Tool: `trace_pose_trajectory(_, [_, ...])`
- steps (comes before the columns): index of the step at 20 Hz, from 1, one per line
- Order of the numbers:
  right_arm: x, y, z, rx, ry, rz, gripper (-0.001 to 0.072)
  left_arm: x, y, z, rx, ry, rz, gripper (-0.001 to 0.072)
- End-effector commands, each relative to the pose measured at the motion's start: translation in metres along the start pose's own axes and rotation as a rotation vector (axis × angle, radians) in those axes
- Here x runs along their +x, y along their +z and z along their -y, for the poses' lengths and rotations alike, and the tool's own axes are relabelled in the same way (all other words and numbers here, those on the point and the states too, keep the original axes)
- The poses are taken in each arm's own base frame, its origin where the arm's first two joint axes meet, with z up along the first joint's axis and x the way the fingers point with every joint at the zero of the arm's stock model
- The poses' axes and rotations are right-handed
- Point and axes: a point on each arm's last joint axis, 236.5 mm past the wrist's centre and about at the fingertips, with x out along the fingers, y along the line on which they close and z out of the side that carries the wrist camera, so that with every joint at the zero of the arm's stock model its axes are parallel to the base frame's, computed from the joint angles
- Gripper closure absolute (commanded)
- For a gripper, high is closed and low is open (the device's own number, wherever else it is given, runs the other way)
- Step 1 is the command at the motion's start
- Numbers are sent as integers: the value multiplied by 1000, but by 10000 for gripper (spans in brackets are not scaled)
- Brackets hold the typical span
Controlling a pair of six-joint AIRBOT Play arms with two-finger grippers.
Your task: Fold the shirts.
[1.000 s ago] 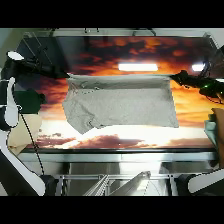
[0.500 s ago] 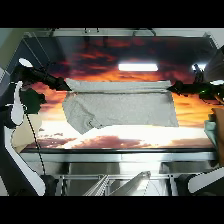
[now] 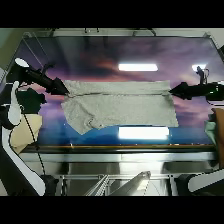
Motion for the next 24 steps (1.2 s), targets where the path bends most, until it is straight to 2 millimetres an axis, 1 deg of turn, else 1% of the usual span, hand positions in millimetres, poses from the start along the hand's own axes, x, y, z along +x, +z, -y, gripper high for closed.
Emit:
trace_pose_trajectory(1, [-42,-36,6,37,-44,-129,460,-30,-17,12,-53,-34,-2,494])
trace_pose_trajectory(2, [-53,-50,19,54,-102,-168,460,-35,-27,15,-70,-40,-5,492])
trace_pose_trajectory(3, [-61,-68,28,71,-141,-208,459,-38,-45,17,-91,-54,-12,492])
trace_pose_trajectory(4, [-67,-90,35,91,-163,-258,459,-38,-63,19,-116,-71,-20,492])
trace_pose_trajectory(5, [-73,-112,41,112,-186,-306,459,-34,-84,20,-157,-89,-22,491])
trace_pose_trajectory(6, [-78,-135,47,134,-210,-350,457,-28,-104,20,-190,-100,-13,491])
trace_pose_trajectory(7, [-82,-152,52,150,-233,-380,440,-19,-122,19,-226,-107,-4,489])
trace_pose_trajectory(8, [-80,-165,55,167,-237,-390,342,-9,-140,19,-265,-115,-3,472])
trace_pose_trajectory(10, [-70,-181,55,197,-210,-396,344,13,-172,18,-343,-130,-21,471])
trace_pose_trajectory(12, [-56,-181,46,193,-153,-360,346,31,-192,22,-380,-149,-54,410])
trace_pose_trajectory(13, [-49,-178,40,183,-122,-338,348,38,-198,23,-390,-155,-71,410])
trace_pose_trajectory(15, [-35,-167,31,159,-89,-292,349,51,-199,22,-392,-135,-77,410])
trace_pose_trajectory(17, [-22,-153,26,138,-85,-247,350,60,-192,17,-375,-91,-54,410])
trace_pose_trajectory(18, [-15,-148,24,125,-91,-230,375,64,-187,16,-363,-71,-41,410])
trace_pose_trajectory(19, [-10,-146,21,115,-92,-226,571,68,-184,16,-351,-56,-38,410])
trace_pose_trajectory(20, [-6,-146,19,101,-98,-230,694,72,-183,19,-336,-47,-43,410])
trace_pose_trajectory(23, [1,-145,16,82,-105,-232,695,85,-183,32,-293,-37,-82,410])
trace_pose_trajectory(24, [2,-144,14,82,-102,-232,695,91,-181,34,-283,-21,-81,410])
